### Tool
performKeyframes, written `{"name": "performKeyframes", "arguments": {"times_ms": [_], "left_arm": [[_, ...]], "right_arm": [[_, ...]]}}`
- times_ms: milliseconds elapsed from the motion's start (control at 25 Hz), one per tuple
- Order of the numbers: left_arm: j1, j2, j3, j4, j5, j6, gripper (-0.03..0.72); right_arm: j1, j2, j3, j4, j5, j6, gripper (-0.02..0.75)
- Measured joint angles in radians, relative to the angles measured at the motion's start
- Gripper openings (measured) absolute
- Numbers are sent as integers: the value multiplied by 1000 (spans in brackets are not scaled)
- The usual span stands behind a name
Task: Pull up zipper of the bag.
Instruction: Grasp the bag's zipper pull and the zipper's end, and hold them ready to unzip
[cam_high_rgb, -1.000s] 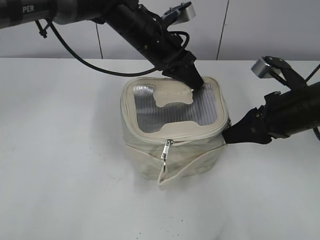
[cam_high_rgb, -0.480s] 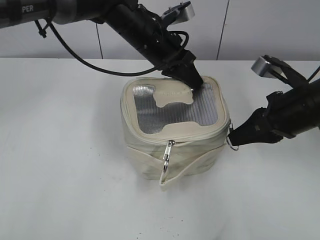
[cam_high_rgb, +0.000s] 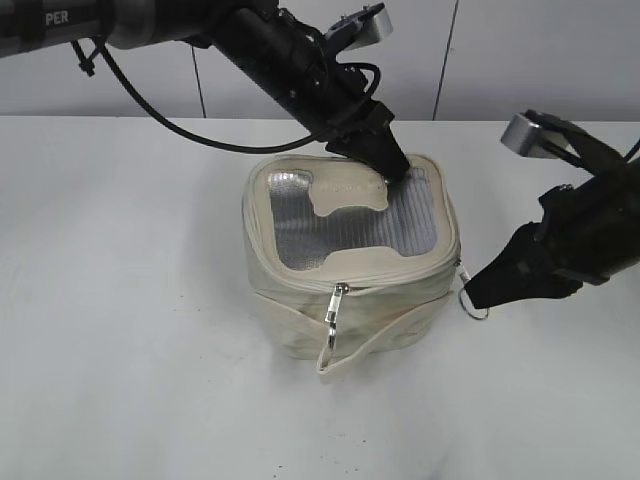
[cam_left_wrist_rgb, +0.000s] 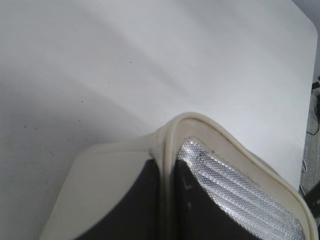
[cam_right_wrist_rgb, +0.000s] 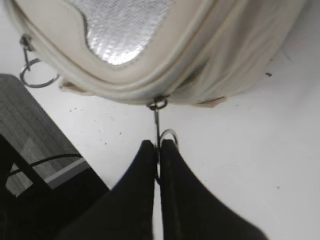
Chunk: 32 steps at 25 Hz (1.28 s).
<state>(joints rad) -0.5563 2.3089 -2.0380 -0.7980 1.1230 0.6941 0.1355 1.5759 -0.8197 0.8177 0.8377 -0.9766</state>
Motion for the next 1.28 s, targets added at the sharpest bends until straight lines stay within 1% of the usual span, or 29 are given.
{"name": "performKeyframes", "arguments": {"times_ms": [240, 400, 560, 680, 840, 1040, 1280], "left_arm": [[0, 0, 0, 0, 6, 0, 39], [-1, 0, 0, -2, 17, 3, 39], [-3, 0, 0, -1, 25, 4, 39], [-3, 0, 0, -1, 21, 5, 39], [-3, 0, 0, -1, 17, 5, 39], [-3, 0, 0, 0, 16, 5, 39], [-2, 0, 0, 0, 21, 5, 39]], "right_arm": [[123, 0, 0, -33, 2, 87, 6], [219, 0, 0, -50, -51, 139, 6], [309, 0, -14, -30, -99, 174, 6], [355, 4, -42, -3, -136, 191, 6], [376, 32, -95, 2, -141, 208, 6], [394, 93, -152, 10, -109, 211, 6], [397, 107, -172, 2, -87, 246, 7]]}}
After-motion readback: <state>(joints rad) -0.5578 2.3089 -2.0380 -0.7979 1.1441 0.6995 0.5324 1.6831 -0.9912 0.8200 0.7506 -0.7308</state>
